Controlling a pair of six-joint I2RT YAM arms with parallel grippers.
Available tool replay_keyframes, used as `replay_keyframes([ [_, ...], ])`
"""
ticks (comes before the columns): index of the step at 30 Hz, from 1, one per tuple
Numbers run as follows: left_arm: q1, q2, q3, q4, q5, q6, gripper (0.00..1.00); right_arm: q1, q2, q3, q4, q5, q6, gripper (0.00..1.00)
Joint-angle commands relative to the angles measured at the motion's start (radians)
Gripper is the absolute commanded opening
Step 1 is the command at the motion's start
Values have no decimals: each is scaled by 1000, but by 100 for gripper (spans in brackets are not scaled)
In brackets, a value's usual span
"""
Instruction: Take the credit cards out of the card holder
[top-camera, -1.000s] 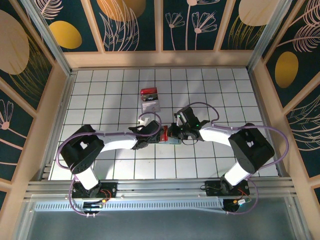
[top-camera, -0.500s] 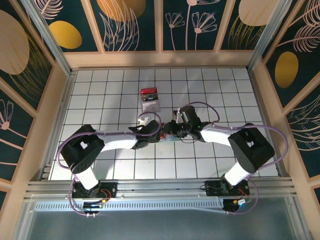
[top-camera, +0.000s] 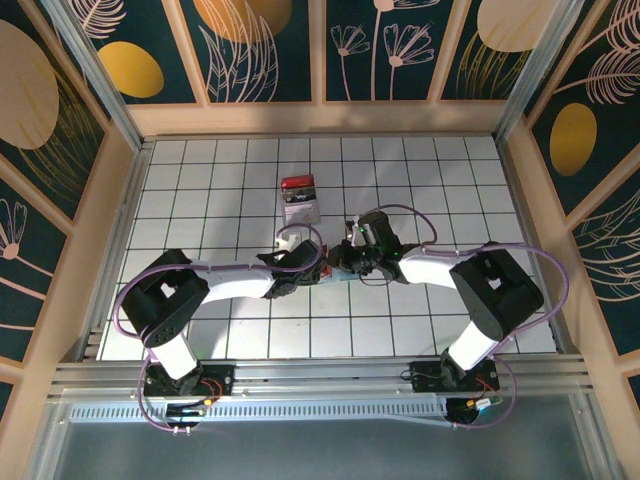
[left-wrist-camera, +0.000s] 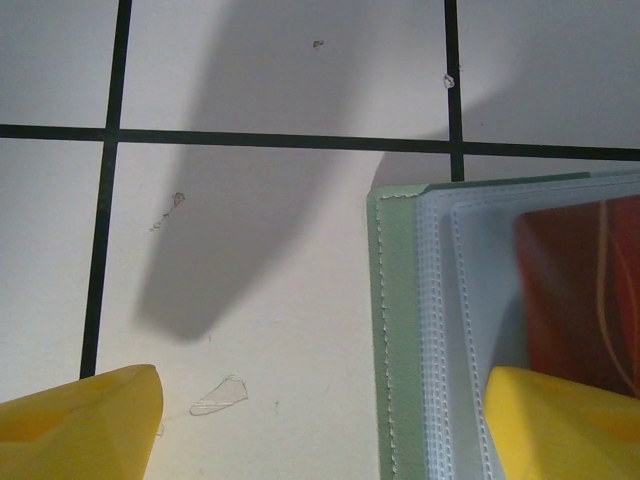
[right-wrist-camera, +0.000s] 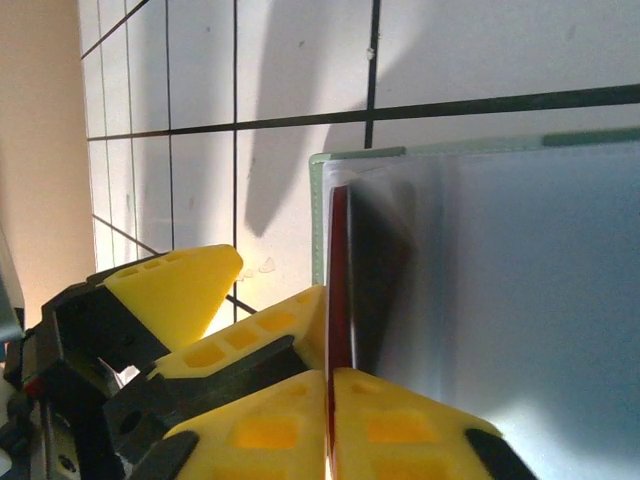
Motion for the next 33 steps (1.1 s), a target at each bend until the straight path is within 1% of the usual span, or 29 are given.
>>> replay_keyframes([
  [1, -4, 26, -28, -24, 46, -6, 84, 3, -5, 12, -6, 12, -17, 2],
  [3, -3, 24, -30, -24, 45, -10, 84, -1, -21, 18, -53, 49, -36, 0],
  [8, -3, 19, -34, -30, 37, -15, 84, -10, -65, 29, -159, 140, -87, 0],
  [11, -3, 11, -36, -31, 34, -16, 84, -25, -89, 23, -195, 161, -107, 0],
  [20, -4, 4, -25, -31, 32, -16, 84, -58, -166, 3, -229, 175, -137, 0],
  [21, -3, -27, -24, -30, 34, -16, 84, -64, -177, 3, -235, 180, -140, 0],
  [24, -3, -45, -19, -27, 36, -12, 85, -77, -207, 0, -244, 184, -151, 0],
  [31, -3, -124, -12, -20, 11, -15, 90, -83, -283, -18, -213, 166, -165, 0],
  [33, -3, -153, -12, -15, 4, -13, 94, -83, -298, -23, -198, 156, -165, 0],
])
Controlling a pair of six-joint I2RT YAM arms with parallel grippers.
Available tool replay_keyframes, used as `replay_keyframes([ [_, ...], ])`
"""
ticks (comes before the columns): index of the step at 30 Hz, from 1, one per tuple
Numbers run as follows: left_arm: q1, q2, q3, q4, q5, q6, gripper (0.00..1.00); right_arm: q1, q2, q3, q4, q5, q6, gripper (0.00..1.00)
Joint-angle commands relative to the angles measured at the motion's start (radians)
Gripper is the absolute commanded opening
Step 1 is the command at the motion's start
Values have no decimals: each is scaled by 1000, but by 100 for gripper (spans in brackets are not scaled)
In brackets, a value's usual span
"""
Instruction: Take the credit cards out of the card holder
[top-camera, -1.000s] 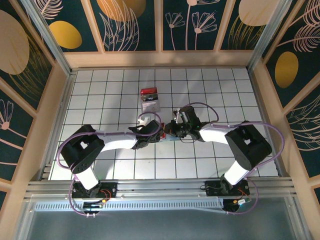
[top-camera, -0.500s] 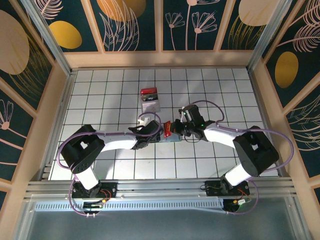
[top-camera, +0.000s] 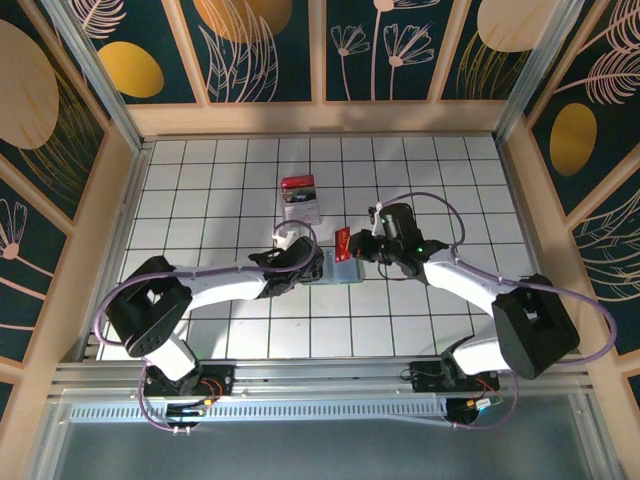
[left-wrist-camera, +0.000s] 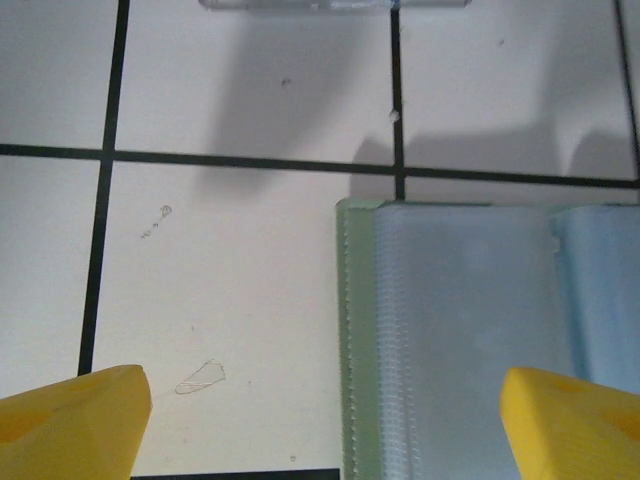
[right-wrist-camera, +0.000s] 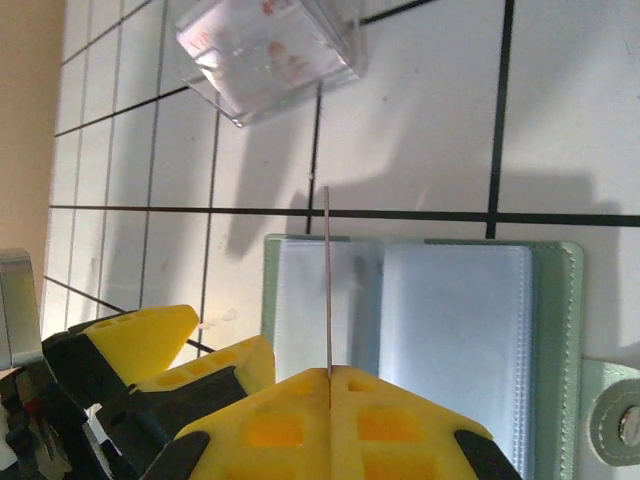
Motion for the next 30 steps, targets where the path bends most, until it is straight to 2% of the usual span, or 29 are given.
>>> replay_keyframes([
  [1, -3, -68, -2, -9, -23, 0, 96, -4, -41, -24, 31, -10, -26, 0],
  [6, 12, -165, -33, 54, -1, -2, 96, -4, -81, -43, 85, -34, -16, 0],
  [11, 59, -303, -135, 256, 113, -8, 95, -4, -122, -78, 188, -85, 18, 0],
  [14, 75, -370, -173, 331, 144, -2, 95, -4, -135, -95, 262, -130, 46, 0],
  [19, 86, -449, -207, 418, 158, 25, 99, -3, -136, -108, 361, -198, 83, 0],
  [25, 100, -494, -239, 525, 246, 44, 99, -4, -133, -116, 443, -243, 124, 0],
  [30, 109, -473, -233, 575, 310, 50, 88, -4, -121, -130, 540, -286, 175, 0],
])
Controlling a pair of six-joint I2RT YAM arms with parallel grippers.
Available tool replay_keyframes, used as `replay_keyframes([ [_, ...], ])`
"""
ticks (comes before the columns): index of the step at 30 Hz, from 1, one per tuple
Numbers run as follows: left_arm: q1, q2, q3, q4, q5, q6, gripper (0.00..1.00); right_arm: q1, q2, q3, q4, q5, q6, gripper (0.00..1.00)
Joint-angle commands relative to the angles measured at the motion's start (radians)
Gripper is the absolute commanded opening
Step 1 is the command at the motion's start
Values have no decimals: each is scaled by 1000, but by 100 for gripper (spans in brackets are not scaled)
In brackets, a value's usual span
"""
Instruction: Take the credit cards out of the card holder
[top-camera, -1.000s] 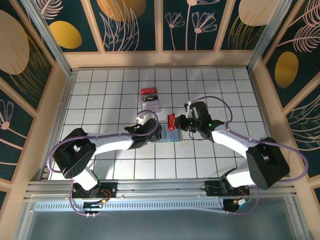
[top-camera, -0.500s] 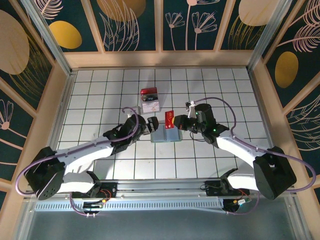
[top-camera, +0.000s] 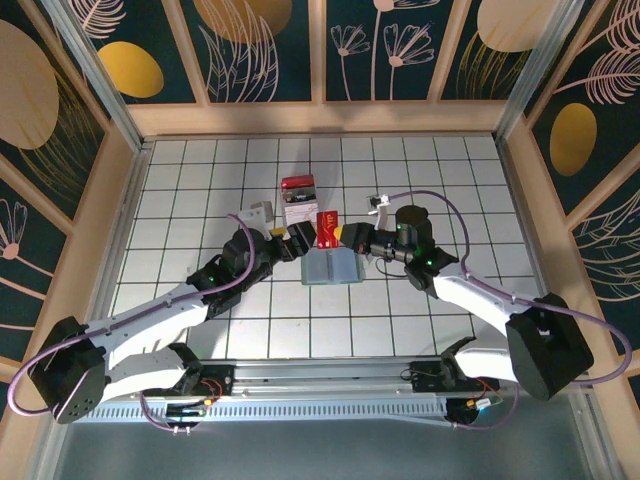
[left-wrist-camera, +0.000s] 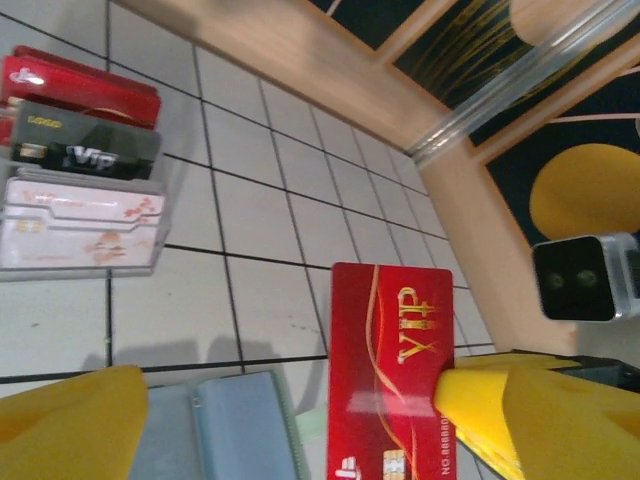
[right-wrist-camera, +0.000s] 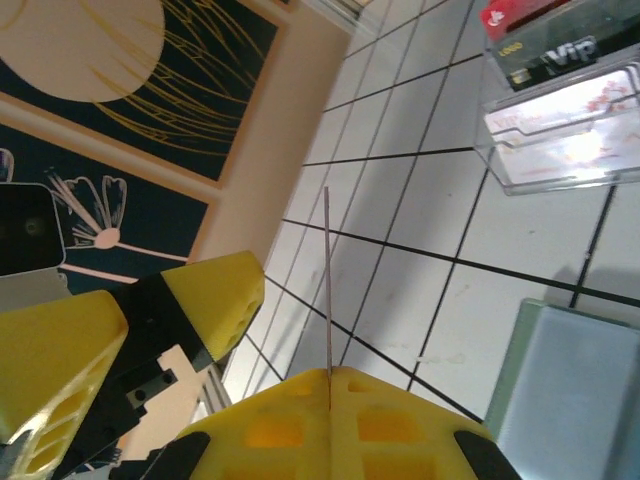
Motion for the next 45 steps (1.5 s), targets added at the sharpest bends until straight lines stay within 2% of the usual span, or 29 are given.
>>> replay_keyframes([
  [1, 11, 14, -7, 106, 77, 15, 86, -4, -4, -20, 130, -58, 52, 0],
  [4, 17, 26, -7, 136, 102, 7, 82, -4, 6, -28, 189, -78, 83, 0],
  [17, 48, 21, -55, 264, 176, -21, 54, -3, 44, -40, 325, -145, 156, 0],
  [21, 52, 27, -64, 293, 195, -29, 48, -4, 44, -46, 367, -160, 178, 0],
  [29, 52, 58, -52, 333, 257, -27, 39, -4, 42, -47, 371, -167, 182, 0],
  [36, 53, 81, -38, 345, 286, -20, 27, -3, 51, -41, 376, -179, 186, 0],
  [41, 53, 91, -32, 347, 298, -13, 13, -3, 65, -35, 377, -190, 188, 0],
  [43, 53, 91, -28, 343, 302, 4, 2, -3, 71, -33, 375, -191, 185, 0],
  [45, 53, 90, -23, 329, 295, 14, 0, -3, 74, -29, 366, -191, 181, 2],
])
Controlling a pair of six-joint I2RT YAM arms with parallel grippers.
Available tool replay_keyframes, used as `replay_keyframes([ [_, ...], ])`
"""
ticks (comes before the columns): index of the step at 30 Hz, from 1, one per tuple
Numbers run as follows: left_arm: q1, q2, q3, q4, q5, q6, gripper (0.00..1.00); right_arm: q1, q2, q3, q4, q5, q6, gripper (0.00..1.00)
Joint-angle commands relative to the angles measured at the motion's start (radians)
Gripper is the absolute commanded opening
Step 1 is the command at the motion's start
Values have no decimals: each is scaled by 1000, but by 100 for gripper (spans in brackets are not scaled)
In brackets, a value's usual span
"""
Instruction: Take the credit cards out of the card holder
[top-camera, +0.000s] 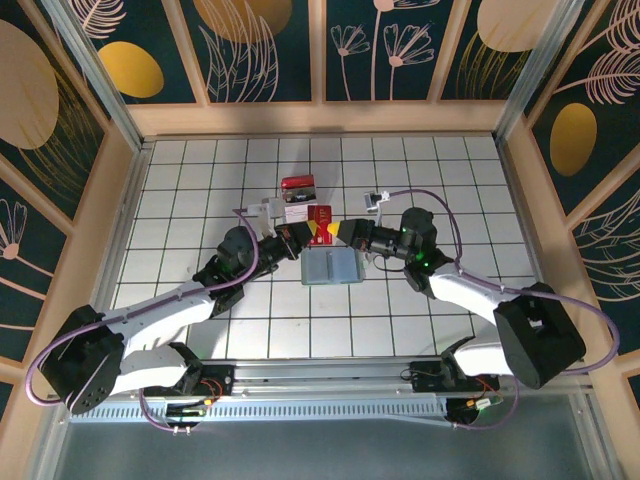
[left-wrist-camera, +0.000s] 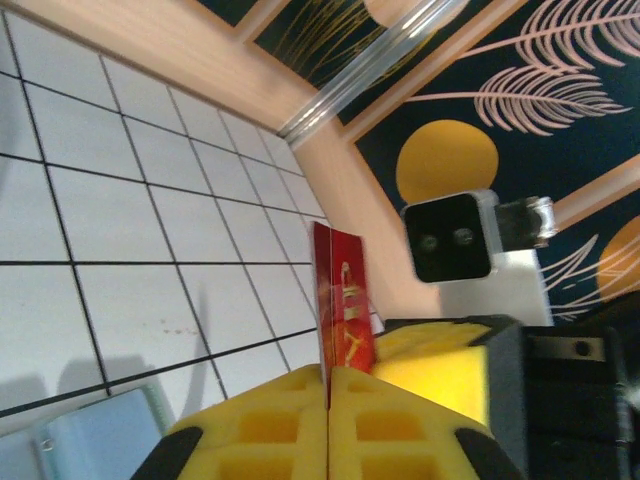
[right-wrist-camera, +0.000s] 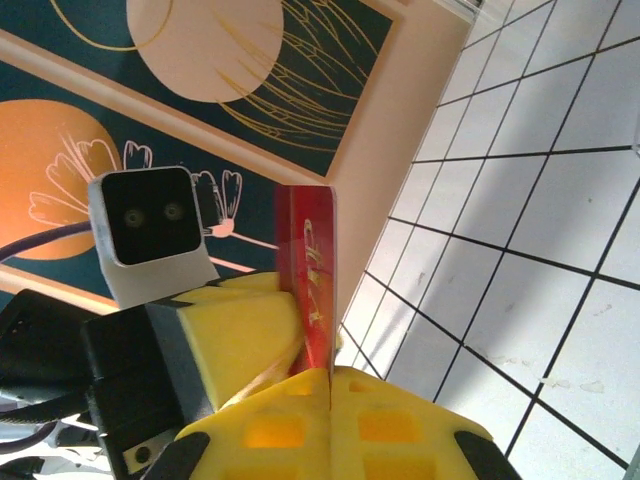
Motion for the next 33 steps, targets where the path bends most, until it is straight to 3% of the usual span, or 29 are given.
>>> replay_keyframes([
  [1, -1, 9, 35, 5, 15, 36, 0, 9, 6, 9, 43, -39, -8, 5],
  [5, 0, -1, 49, -35, 3, 71, 0, 10, 3, 17, 3, -29, -31, 14],
  [11, -1, -28, 88, -157, -54, 155, 0, 10, -33, 29, -89, 15, -101, 38],
  [18, 0, -49, 181, -359, -157, 305, 0, -25, -151, 39, -271, 135, -217, 60],
  [21, 0, -48, 219, -432, -200, 370, 0, -27, -212, 39, -360, 218, -260, 76],
  [24, 2, -35, 259, -493, -207, 445, 0, -29, -265, 43, -449, 304, -295, 99],
  [33, 29, 75, 399, -609, -226, 750, 0, -33, -366, 55, -619, 574, -349, 99],
])
